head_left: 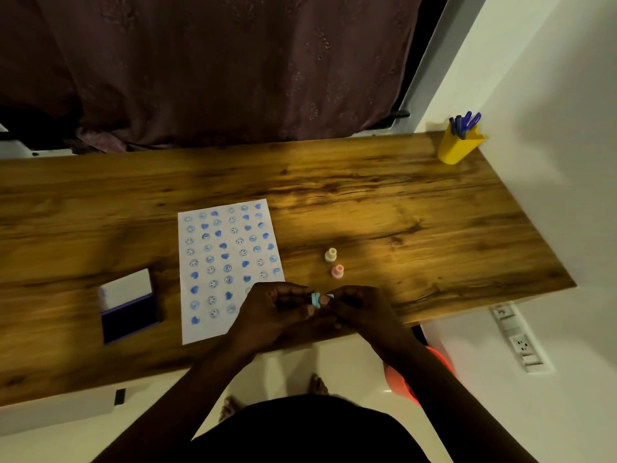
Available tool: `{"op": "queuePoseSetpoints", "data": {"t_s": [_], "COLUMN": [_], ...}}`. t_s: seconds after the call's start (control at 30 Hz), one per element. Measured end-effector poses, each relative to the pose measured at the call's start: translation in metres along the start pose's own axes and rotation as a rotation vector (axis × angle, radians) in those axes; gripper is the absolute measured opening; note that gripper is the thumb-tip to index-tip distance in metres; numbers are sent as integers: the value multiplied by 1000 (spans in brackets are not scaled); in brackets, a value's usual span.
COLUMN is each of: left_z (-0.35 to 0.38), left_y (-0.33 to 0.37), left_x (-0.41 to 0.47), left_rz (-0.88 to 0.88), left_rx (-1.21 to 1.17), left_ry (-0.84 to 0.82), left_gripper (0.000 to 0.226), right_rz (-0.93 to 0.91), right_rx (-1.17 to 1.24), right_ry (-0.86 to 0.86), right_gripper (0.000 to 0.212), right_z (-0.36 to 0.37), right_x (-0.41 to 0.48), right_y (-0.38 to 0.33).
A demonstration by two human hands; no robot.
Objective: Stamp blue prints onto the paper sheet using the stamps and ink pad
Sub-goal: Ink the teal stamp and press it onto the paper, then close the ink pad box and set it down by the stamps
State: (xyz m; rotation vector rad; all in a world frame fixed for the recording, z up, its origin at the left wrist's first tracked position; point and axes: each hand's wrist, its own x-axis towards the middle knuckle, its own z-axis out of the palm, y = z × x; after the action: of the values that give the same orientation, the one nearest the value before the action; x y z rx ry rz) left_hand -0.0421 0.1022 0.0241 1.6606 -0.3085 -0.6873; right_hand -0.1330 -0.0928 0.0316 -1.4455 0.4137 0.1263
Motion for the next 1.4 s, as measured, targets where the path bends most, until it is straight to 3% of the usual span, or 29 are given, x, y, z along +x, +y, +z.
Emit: {"op": "queuePoseSetpoints", "data": {"t_s": [0.1, 0.27, 0.43, 0.77, 0.9, 1.0, 1.2, 1.4], "left_z": [7, -1, -15, -23, -24, -32, -59, -102], "left_y": [0, -2, -6, -12, -12, -12, -9, -19], "left_x": [5, 14, 8, -3, -3, -3, -11, -31], "left_rz": [-39, -94, -134, -108, -92, -110, -121, -126], "left_rx": [107, 155, 145, 158, 174, 168, 98, 79], "left_ry": [24, 143, 229, 275, 282, 314, 416, 537], "left_gripper": [35, 29, 19, 28, 31, 22, 21, 18], "right_rz": [-22, -95, -110, -113, -130, -175, -331, -426], "right_rx": [-92, -790, -940, -987, -938, -863, -951, -847], "right_ry": [74, 344, 353, 328, 325, 374, 368, 249], "right_gripper": [20, 20, 18, 16, 29, 38, 27, 16], "right_z": [-11, -28, -33, -30, -29, -22, 11, 76], "right_x": [4, 18, 30, 34, 29, 24, 32, 53], "right_y": [-2, 9, 24, 31, 25, 15, -10, -28]}}
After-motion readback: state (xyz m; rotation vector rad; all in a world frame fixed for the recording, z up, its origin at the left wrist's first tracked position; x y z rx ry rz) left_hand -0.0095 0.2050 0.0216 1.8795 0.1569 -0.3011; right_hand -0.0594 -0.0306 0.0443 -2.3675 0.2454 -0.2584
